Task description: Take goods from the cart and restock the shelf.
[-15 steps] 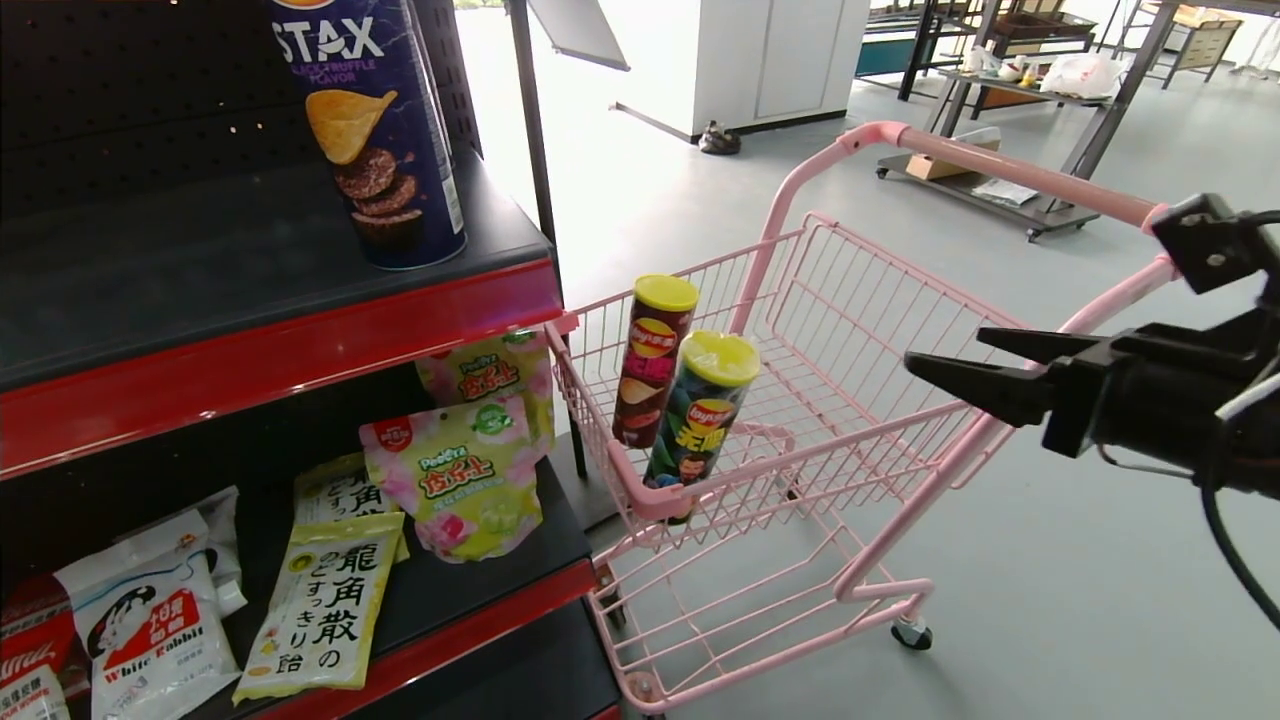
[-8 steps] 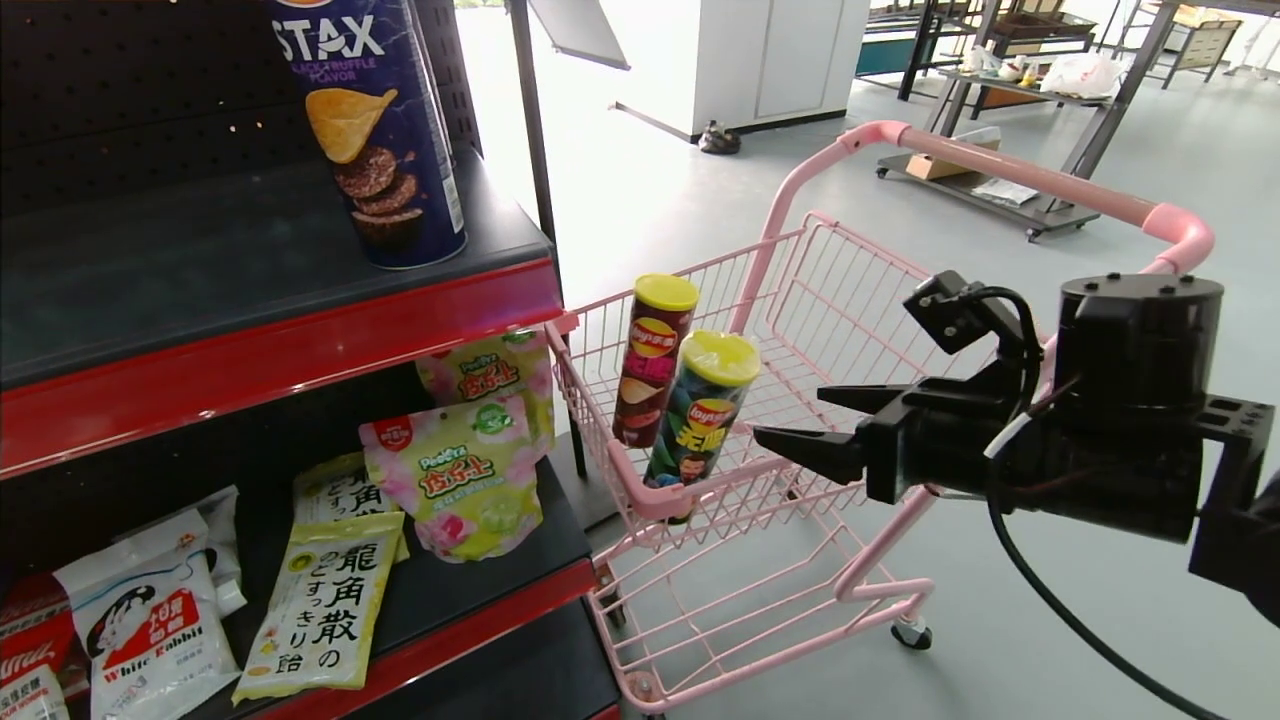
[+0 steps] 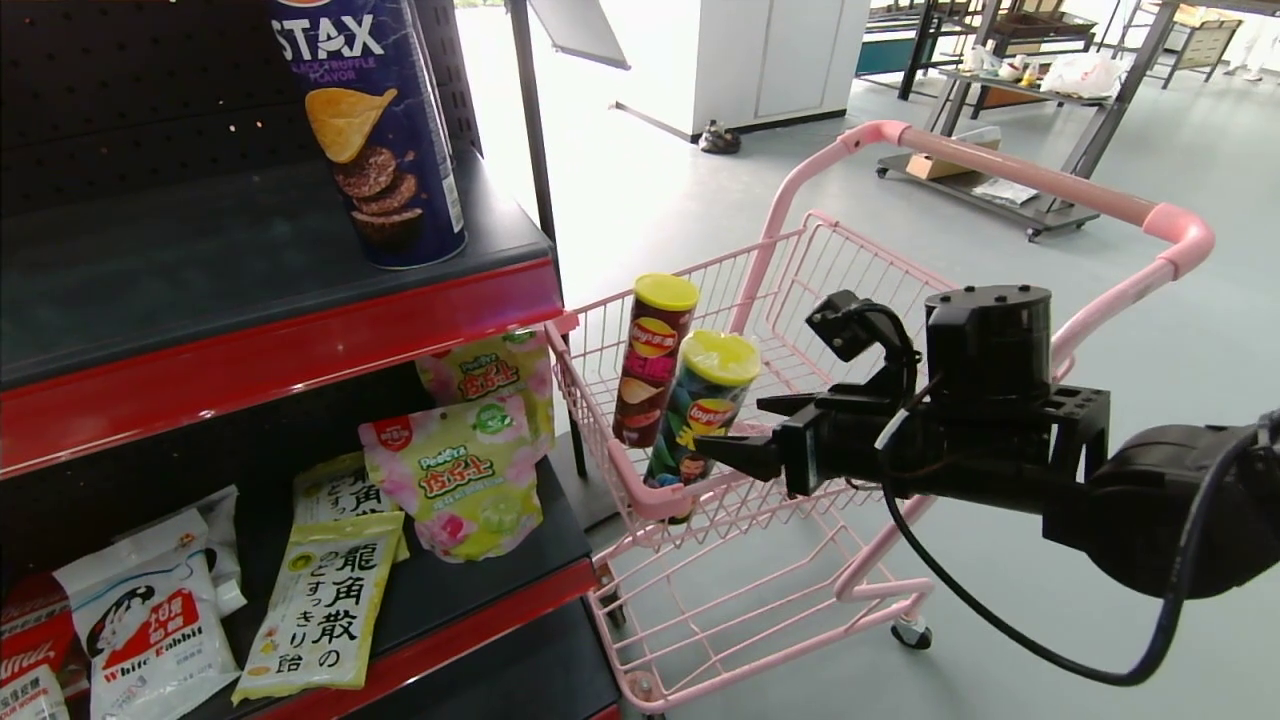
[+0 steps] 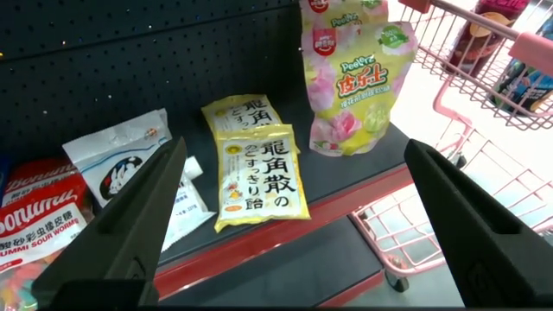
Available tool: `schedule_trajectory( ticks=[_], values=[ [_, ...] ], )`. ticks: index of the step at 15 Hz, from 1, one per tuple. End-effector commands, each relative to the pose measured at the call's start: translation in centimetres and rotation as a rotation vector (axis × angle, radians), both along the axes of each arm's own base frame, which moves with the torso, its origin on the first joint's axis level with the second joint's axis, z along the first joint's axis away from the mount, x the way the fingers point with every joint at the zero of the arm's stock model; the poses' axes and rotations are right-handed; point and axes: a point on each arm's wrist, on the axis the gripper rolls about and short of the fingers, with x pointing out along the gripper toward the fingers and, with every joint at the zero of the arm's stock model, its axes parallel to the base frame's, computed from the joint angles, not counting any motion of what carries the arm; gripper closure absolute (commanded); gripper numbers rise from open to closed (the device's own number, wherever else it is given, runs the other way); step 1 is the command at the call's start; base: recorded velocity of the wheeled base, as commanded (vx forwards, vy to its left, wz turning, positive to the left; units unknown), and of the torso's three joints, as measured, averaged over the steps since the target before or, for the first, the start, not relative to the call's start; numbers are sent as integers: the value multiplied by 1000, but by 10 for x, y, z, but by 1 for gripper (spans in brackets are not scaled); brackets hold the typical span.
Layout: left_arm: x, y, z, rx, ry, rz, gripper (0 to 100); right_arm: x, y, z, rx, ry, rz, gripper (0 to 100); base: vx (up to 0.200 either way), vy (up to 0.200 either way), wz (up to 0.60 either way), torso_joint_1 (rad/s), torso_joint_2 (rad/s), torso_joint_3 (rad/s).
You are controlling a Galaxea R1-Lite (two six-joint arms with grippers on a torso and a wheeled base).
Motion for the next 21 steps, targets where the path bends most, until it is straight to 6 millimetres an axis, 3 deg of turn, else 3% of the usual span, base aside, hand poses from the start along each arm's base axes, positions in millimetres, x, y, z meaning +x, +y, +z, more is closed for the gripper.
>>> schedule_trajectory(
  ticks=[1,8,14,15,19,21],
  values=[
    [0,0,0,0,1,2,0,11,2,-10,-12,21,-13,0,0,0,0,0,0,0],
    [0,0,0,0,1,2,0,45,20,-24,48,5,-39,0,0,0,0,0,0,0],
    [0,0,0,0,1,3,0,62,30,-30,54,-11,-72,0,0,0,0,0,0,0],
    [0,0,0,0,1,3,0,63,30,-28,60,-15,-84,100,0,0,0,0,0,0],
    [0,0,0,0,1,3,0,61,33,-23,79,-14,-83,100,0,0,0,0,0,0],
    [0,0,0,0,1,3,0,51,31,2,108,-67,-74,100,0,0,0,0,0,0]
  ],
)
